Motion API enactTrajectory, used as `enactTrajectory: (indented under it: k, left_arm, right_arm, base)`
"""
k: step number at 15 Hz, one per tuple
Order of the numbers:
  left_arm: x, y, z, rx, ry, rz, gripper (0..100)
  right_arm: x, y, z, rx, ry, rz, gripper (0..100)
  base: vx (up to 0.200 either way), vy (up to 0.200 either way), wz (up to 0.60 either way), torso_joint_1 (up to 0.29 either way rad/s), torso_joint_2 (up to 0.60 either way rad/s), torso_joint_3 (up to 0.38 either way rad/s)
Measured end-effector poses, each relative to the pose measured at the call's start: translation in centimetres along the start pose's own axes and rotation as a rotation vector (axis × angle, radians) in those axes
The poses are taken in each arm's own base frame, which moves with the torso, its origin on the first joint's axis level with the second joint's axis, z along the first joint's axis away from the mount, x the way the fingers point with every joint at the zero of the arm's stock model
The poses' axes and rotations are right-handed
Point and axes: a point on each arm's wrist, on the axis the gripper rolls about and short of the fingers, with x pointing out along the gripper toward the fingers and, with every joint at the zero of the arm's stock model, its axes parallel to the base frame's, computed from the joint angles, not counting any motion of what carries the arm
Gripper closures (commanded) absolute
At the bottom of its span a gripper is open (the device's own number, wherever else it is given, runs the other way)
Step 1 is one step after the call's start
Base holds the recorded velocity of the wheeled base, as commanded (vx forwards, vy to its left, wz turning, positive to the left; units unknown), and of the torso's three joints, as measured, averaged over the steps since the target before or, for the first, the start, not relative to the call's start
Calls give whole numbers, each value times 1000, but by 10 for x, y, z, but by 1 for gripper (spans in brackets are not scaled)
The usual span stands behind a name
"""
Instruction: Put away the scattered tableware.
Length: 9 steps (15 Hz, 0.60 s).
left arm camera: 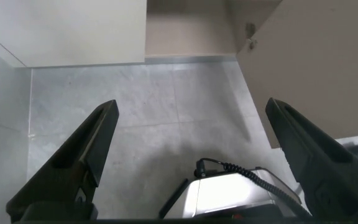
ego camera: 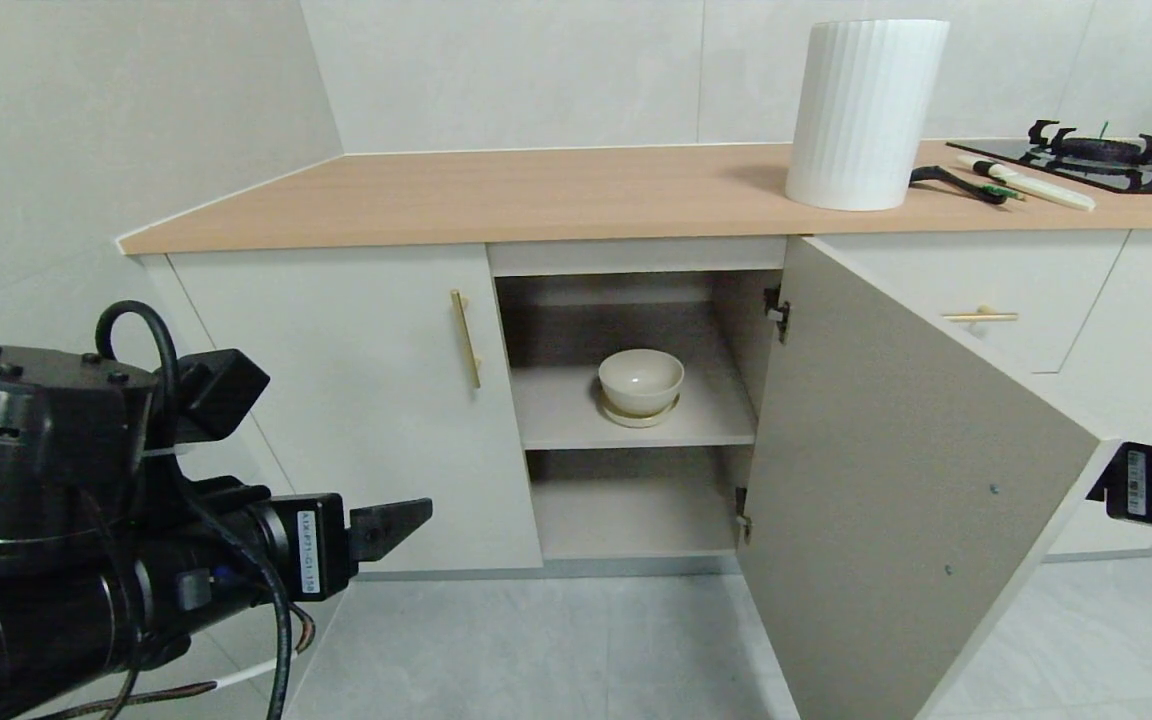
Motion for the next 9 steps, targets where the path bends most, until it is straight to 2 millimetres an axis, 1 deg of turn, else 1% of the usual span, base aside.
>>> enactTrajectory:
  k: [2, 3, 5, 9]
  left_arm:
    - [0, 0, 0, -1, -1, 2, 0]
    - [0, 0, 0, -1, 0, 2, 0]
    - [0, 0, 0, -1, -1, 1, 0]
    - [-1, 0, 1, -3, -4, 0, 0]
  right_arm:
    - [1, 4, -1, 8, 6, 11, 0]
    - [0, 10, -4, 12, 11, 31, 0]
    - [-4, 32, -11, -3, 26, 112, 0]
    - [-6, 63, -15, -70, 15, 212, 0]
  base:
    - [0, 0, 0, 0, 0, 0]
    - [0, 0, 0, 0, 0, 0]
    - [0, 0, 0, 0, 0, 0]
    - [0, 0, 0, 0, 0, 0]
